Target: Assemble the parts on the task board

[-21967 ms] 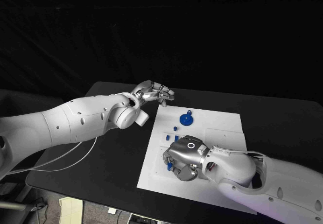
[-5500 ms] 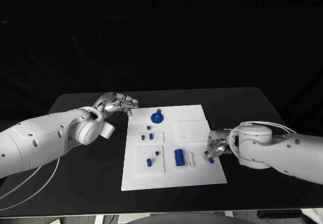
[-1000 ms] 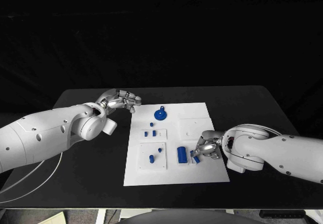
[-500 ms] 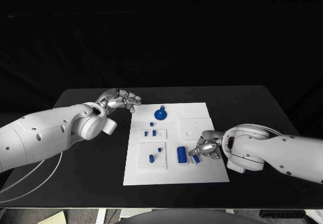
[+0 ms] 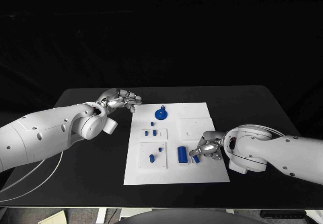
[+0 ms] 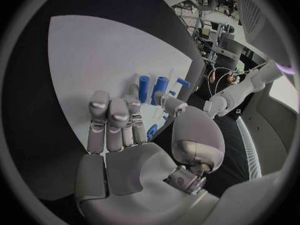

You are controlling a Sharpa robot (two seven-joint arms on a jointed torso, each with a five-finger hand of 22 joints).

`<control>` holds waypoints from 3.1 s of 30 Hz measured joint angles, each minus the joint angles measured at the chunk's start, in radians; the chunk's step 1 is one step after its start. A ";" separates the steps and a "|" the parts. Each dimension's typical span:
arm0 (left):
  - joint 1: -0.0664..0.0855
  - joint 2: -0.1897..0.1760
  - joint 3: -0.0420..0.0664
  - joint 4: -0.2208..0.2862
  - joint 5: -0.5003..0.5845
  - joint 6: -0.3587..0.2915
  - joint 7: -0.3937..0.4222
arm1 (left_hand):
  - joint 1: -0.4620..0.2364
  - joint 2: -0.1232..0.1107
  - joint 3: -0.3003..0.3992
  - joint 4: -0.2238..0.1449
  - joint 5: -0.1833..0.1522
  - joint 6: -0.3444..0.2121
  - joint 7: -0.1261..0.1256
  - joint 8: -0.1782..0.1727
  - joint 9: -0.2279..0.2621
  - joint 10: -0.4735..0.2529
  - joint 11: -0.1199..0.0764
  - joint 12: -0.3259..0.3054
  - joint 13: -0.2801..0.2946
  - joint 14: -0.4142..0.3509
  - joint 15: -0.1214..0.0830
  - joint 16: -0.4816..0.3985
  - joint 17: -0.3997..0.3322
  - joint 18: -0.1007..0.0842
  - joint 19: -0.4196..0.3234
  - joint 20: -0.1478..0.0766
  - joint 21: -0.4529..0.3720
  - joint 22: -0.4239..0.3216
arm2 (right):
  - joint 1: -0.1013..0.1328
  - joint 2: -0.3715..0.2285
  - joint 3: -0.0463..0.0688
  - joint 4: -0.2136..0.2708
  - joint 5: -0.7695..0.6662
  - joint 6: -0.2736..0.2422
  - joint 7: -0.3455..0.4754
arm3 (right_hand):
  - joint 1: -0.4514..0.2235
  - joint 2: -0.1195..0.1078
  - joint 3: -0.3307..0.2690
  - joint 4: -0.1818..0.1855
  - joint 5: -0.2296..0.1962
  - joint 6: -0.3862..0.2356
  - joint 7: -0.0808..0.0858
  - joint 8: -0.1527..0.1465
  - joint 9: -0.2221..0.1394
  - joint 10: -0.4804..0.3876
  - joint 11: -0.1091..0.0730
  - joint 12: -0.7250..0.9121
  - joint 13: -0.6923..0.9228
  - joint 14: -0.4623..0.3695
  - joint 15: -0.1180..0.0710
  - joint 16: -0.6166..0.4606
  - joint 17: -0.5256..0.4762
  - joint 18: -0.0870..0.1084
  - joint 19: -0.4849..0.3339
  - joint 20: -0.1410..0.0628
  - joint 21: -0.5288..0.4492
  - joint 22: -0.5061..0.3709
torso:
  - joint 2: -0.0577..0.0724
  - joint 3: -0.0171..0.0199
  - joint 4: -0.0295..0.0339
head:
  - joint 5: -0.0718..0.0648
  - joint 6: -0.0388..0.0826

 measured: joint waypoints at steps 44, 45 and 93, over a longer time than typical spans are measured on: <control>0.000 -0.002 0.000 0.000 0.000 0.000 -0.002 | 0.000 0.000 0.000 0.000 0.000 0.000 0.000 0.000 -0.001 0.000 0.000 0.000 -0.001 0.000 0.000 -0.004 0.004 0.000 0.000 0.000 0.000 0.002 | 0.000 -0.031 0.001 0.024 -0.013 0.062 0.020 | 0.150 0.037 -0.112 -0.214 0.000 0.000 -0.001 0.003 -0.002 0.000 0.000 -0.004 0.005 -0.001 -0.005 0.000 -0.005 0.000 -0.006 -0.005 0.000 0.000 | 0.000 0.0000 -0.0001 | -0.001 0.000; 0.000 -0.002 0.000 0.000 0.000 0.000 -0.002 | 0.000 0.000 0.000 0.000 0.000 0.000 0.000 0.000 -0.001 0.000 0.000 0.000 -0.001 0.000 0.000 -0.004 0.004 0.000 0.000 0.000 0.000 0.002 | 0.000 -0.031 0.001 0.023 -0.013 0.064 0.020 | 0.150 0.037 -0.114 -0.217 0.000 0.001 -0.001 0.003 -0.002 0.000 0.000 -0.004 0.005 -0.001 -0.005 0.000 -0.005 0.000 -0.006 -0.005 0.000 0.000 | 0.000 0.0000 -0.0001 | -0.001 0.000; 0.000 -0.001 0.000 -0.002 0.000 0.000 -0.003 | 0.000 0.000 -0.003 0.003 0.000 0.000 0.000 0.004 -0.001 0.000 0.000 0.000 -0.001 0.004 0.004 -0.004 0.007 0.000 0.000 0.000 -0.004 0.004 | 0.000 -0.049 0.016 0.025 -0.018 0.031 0.051 | 0.075 0.046 -0.111 -0.111 0.000 0.005 0.002 0.003 -0.019 0.000 0.000 -0.008 0.004 -0.004 -0.004 0.000 -0.009 0.000 -0.007 -0.003 0.000 0.000 | 0.000 0.0001 -0.0001 | -0.004 0.000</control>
